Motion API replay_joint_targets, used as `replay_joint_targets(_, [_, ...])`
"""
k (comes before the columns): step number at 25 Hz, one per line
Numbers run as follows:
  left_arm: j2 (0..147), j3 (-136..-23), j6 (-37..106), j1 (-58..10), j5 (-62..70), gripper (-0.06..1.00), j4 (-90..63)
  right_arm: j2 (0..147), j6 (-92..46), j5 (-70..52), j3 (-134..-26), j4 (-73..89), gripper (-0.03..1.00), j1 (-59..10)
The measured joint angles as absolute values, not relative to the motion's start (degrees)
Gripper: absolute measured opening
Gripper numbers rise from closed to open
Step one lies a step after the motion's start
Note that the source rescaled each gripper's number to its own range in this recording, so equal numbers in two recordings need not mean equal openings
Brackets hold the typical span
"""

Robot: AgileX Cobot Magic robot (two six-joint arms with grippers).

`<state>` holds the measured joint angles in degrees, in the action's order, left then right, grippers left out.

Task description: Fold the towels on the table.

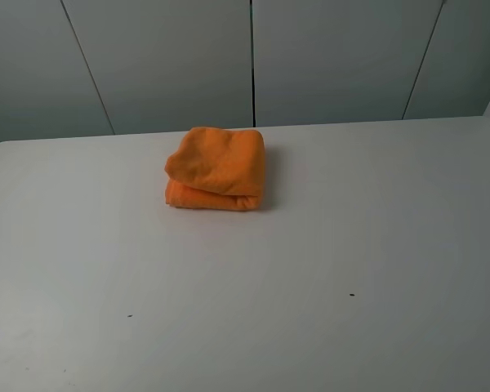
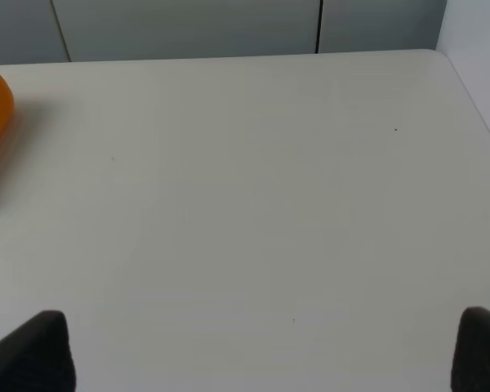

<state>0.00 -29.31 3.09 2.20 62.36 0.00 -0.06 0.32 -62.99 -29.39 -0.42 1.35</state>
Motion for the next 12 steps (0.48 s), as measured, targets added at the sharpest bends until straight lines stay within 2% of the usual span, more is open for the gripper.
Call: replay_joint_targets(12, [0.0, -29.31, 3.09, 2.2, 62.36, 1.0, 0.0, -0.06, 0.42, -62.99, -29.39, -0.42, 1.0, 1.35])
